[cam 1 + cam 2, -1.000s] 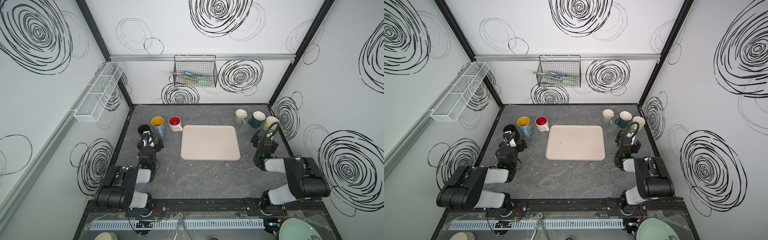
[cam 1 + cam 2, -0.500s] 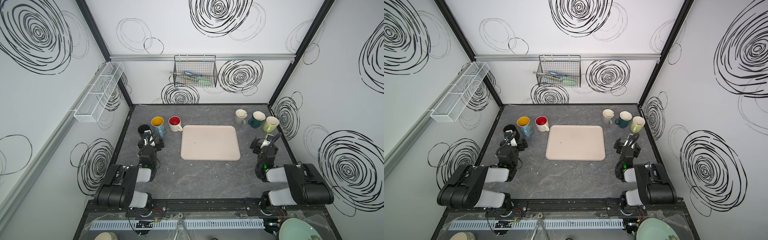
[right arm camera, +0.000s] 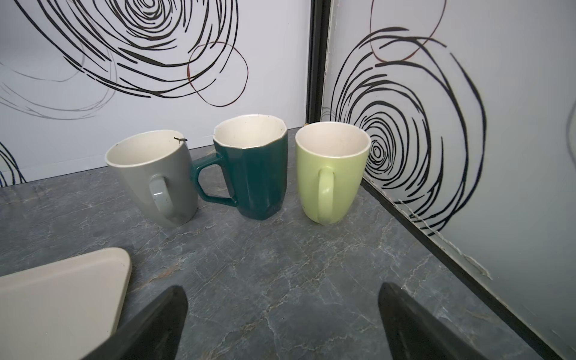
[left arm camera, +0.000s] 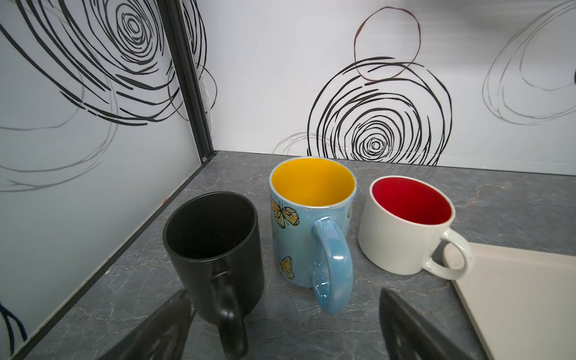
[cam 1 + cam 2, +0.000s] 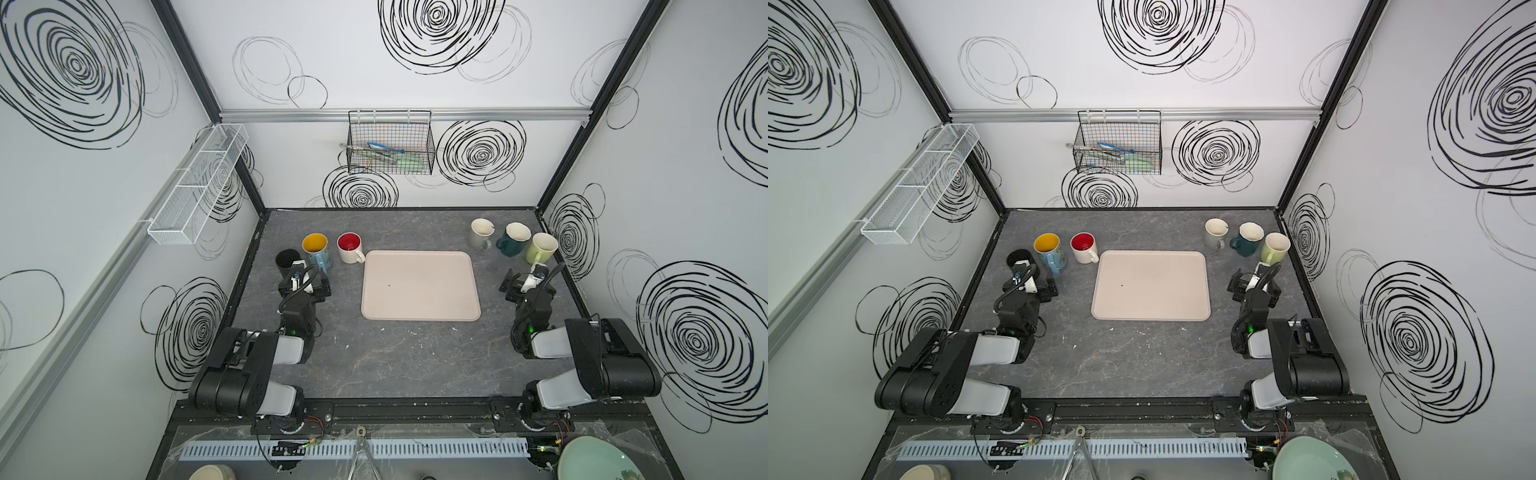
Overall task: Turn the mug right side up
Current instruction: Reset both arms
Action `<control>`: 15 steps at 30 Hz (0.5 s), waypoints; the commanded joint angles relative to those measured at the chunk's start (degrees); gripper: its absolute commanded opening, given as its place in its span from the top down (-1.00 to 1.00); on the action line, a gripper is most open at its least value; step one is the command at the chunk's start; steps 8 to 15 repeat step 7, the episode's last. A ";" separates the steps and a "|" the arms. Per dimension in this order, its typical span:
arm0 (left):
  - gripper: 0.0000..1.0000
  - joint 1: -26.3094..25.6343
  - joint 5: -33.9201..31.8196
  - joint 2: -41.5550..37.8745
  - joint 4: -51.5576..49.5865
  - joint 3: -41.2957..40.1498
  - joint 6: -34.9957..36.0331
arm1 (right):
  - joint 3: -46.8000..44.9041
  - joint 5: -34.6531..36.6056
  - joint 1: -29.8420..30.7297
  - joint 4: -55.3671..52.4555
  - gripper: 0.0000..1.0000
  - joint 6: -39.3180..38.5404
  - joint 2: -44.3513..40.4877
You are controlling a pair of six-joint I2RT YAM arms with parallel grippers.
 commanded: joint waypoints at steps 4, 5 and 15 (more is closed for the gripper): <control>-0.92 0.20 0.69 0.78 3.14 1.81 0.69 | 0.44 -1.61 -1.09 -0.35 -1.00 0.72 -0.73; -0.92 0.20 0.69 0.72 3.20 1.74 0.64 | 0.52 -2.21 -1.48 -0.50 -1.00 0.93 -0.76; -0.92 0.12 0.69 0.56 3.88 1.32 0.75 | 0.62 -2.05 -1.40 -0.59 -1.00 0.85 -0.77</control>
